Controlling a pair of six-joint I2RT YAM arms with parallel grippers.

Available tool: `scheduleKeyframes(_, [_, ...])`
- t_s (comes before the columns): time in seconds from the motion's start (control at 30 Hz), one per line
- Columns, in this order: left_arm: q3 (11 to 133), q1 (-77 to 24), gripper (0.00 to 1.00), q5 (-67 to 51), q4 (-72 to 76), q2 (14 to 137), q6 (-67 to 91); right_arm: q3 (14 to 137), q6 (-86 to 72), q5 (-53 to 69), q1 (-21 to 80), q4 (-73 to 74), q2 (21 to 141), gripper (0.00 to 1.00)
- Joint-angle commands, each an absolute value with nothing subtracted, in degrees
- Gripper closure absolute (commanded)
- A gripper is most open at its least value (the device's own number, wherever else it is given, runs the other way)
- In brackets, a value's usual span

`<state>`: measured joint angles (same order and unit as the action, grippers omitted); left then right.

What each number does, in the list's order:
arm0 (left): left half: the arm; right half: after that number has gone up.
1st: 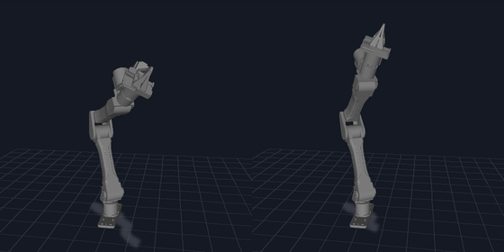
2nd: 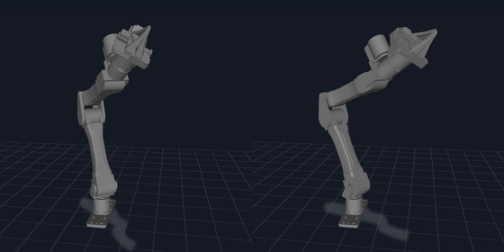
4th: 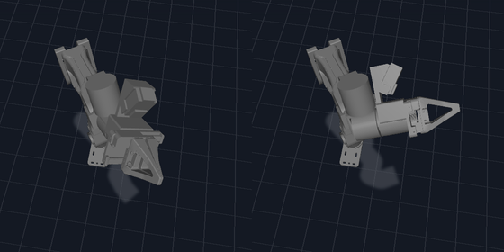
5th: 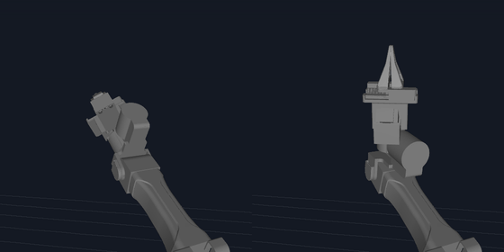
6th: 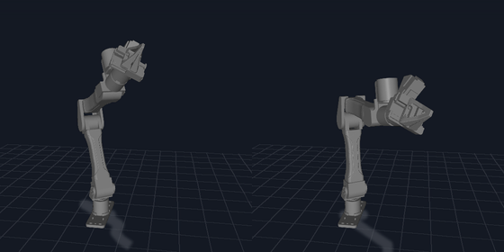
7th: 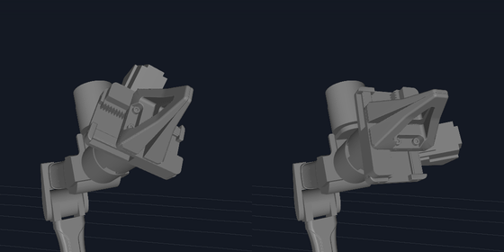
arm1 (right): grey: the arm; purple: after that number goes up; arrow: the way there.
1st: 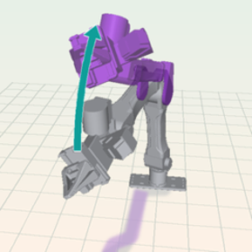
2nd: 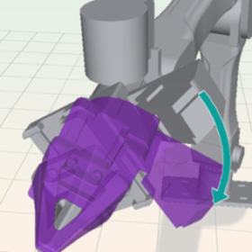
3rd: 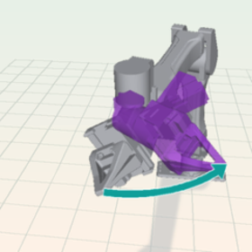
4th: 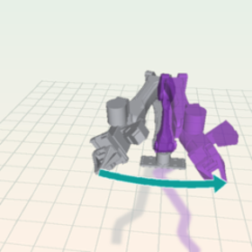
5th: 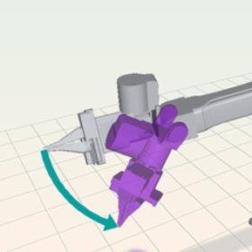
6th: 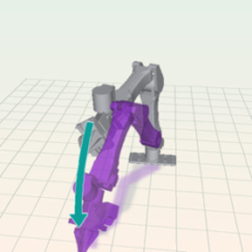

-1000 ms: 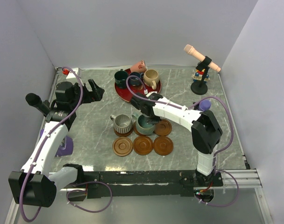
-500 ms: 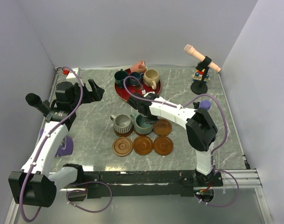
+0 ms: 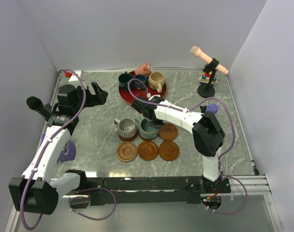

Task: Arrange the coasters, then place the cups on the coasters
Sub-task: Place the cup on the coaster.

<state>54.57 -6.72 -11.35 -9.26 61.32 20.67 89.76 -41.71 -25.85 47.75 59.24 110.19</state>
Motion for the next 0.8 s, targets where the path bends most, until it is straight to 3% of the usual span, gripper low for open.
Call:
scheduleKeyframes(0.0, [54.93,-6.86,0.03,-12.66,-7.12,60.91,20.83,93.6,-42.19,-27.77,48.08,58.8,110.04,0.84])
scheduleKeyframes(0.07, [54.93,-6.86,0.03,-12.74,-6.94,60.91,20.83,93.52,-42.19,-27.69,48.16,58.54,109.86,0.75])
scheduleKeyframes(0.13, [54.84,-6.86,0.03,-12.74,-6.94,60.91,20.83,93.34,-42.36,-27.6,48.16,58.27,109.6,0.6])
scheduleKeyframes(0.37, [54.93,-6.86,0.03,-12.66,-6.94,60.91,20.83,93.6,-41.49,-27.68,48.08,57.57,108.37,0.32])
scheduleKeyframes(0.77, [54.93,-6.86,0.03,-11.95,-7.12,61.26,20.3,89.47,-35.95,-26.1,48.16,50.72,98.97,0.14])
